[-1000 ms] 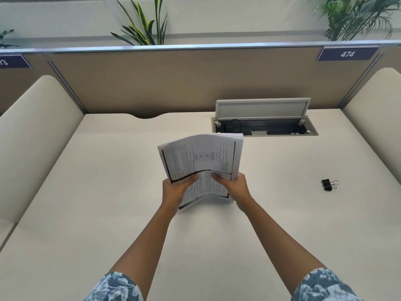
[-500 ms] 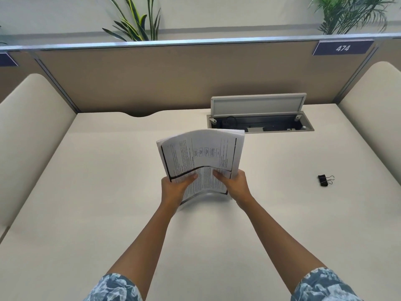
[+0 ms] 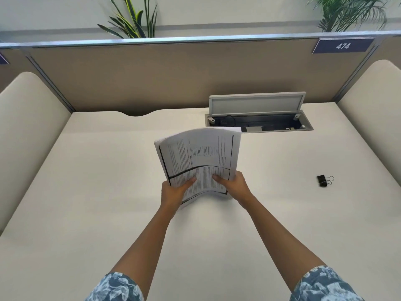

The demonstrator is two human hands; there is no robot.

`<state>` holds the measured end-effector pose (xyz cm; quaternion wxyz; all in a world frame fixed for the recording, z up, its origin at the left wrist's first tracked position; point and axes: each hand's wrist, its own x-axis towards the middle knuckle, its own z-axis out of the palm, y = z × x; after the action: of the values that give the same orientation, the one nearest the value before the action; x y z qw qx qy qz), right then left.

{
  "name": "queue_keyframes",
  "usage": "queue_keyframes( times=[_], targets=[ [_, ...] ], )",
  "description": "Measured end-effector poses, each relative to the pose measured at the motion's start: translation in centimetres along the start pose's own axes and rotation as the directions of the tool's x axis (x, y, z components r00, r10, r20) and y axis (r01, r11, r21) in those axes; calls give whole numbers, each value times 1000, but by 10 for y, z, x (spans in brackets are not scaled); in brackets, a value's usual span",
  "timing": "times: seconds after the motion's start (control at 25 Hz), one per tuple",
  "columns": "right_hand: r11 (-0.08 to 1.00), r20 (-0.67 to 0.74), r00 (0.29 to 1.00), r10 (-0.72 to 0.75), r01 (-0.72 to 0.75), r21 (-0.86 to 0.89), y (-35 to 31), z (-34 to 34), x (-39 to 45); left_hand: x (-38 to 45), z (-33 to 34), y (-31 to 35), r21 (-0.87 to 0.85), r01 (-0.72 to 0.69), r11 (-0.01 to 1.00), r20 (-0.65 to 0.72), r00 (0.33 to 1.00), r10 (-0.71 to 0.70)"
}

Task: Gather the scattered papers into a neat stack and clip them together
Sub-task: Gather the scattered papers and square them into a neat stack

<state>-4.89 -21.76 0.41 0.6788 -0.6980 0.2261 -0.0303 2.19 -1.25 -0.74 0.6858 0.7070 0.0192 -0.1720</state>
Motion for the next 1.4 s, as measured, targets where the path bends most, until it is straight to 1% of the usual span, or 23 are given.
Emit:
queue_keyframes(
  times=[0.04, 0.12, 0.2, 0.24, 0.32, 0.44, 0.56, 0.64, 0.84, 0.92, 1.04, 1.24, 1.4],
  targets=[
    [1000, 29, 999, 14, -13, -25, -1, -1, 0, 3, -2, 1, 21, 24, 999, -13, 1000, -24],
    [996, 63, 997, 47, -42, -78, 0, -1, 1, 7, -4, 1, 84, 116, 990, -69, 992, -110],
    [987, 54, 995, 83, -74, -145, 4, 0, 1, 8, -7, -5, 164, 211, 964, -115, 974, -194],
    [977, 35, 994, 103, -95, -190, 9, 0, 1, 9, -7, -10, 191, 242, 951, -97, 969, -227],
    [945, -21, 986, 166, -165, -282, 20, 0, 1, 7, -5, -22, 192, 270, 944, -28, 962, -270],
    [886, -87, 952, 294, -305, -350, 38, -1, -1, 2, -1, -33, 184, 336, 924, 17, 938, -345],
    [843, -130, 931, 340, -363, -398, 50, -2, -6, -3, 1, -45, 218, 409, 886, 52, 902, -429],
    [811, -173, 915, 364, -403, -424, 58, -3, -11, -5, 3, -51, 246, 434, 867, 56, 886, -460],
    [750, -228, 885, 405, -464, -471, 67, -6, -15, 3, 10, -45, 138, 414, 900, 60, 903, -425],
    [731, -249, 878, 408, -478, -487, 67, -7, -18, 13, 15, -39, 137, 403, 905, 28, 912, -410],
    [728, -264, 872, 413, -490, -479, 69, -7, -24, 26, 21, -38, 241, 362, 900, -35, 930, -365],
    [713, -286, 853, 437, -522, -468, 68, -8, -29, 37, 26, -40, 333, 310, 891, -64, 950, -307],
    [695, -274, 877, 396, -481, -534, 67, -11, -31, 35, 30, -43, 429, 221, 876, -59, 974, -217]
  ],
)
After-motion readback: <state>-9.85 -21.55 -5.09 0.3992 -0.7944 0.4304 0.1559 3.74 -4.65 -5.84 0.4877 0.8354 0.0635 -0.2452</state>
